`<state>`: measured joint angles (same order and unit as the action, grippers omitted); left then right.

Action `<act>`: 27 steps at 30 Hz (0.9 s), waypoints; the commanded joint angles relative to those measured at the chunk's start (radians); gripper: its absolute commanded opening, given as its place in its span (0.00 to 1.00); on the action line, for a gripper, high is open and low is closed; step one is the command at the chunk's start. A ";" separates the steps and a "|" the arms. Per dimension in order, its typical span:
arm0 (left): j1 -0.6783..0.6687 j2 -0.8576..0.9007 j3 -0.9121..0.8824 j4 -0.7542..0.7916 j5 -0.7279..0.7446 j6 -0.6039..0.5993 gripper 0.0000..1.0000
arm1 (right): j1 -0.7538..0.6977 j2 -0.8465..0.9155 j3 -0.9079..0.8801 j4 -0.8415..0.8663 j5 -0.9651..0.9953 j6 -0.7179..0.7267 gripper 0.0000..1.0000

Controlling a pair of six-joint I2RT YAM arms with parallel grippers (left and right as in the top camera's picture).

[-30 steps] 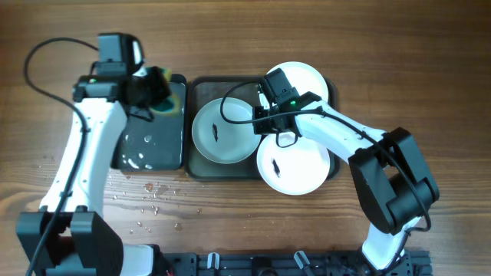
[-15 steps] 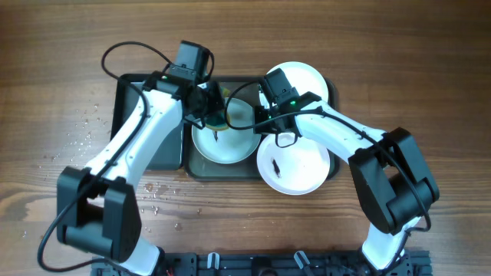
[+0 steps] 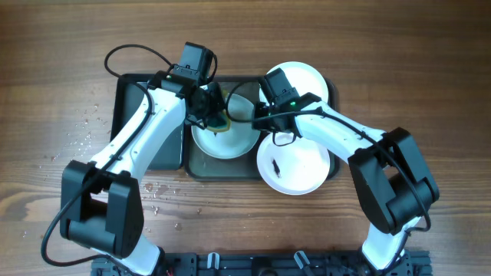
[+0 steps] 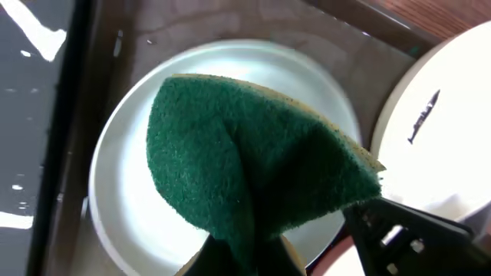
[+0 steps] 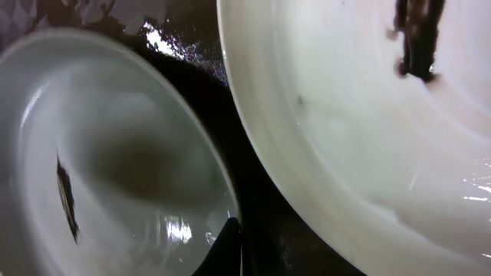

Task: Clean dirty plates on tray and stack at the side
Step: 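Scrub the left white plate with the sponge in the left gripper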

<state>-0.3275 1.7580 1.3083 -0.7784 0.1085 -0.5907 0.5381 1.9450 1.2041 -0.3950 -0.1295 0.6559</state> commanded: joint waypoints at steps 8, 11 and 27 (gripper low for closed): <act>-0.016 0.009 -0.042 0.046 -0.089 -0.016 0.04 | -0.002 -0.018 -0.002 -0.012 0.026 0.008 0.04; -0.016 0.017 -0.048 0.061 -0.092 0.016 0.04 | -0.002 -0.018 -0.002 -0.014 0.025 -0.015 0.04; -0.013 0.146 -0.048 0.129 -0.112 0.089 0.04 | -0.002 -0.018 -0.002 -0.017 0.025 -0.056 0.04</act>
<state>-0.3397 1.8687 1.2659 -0.6651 0.0284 -0.5282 0.5381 1.9450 1.2041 -0.4068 -0.1261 0.6231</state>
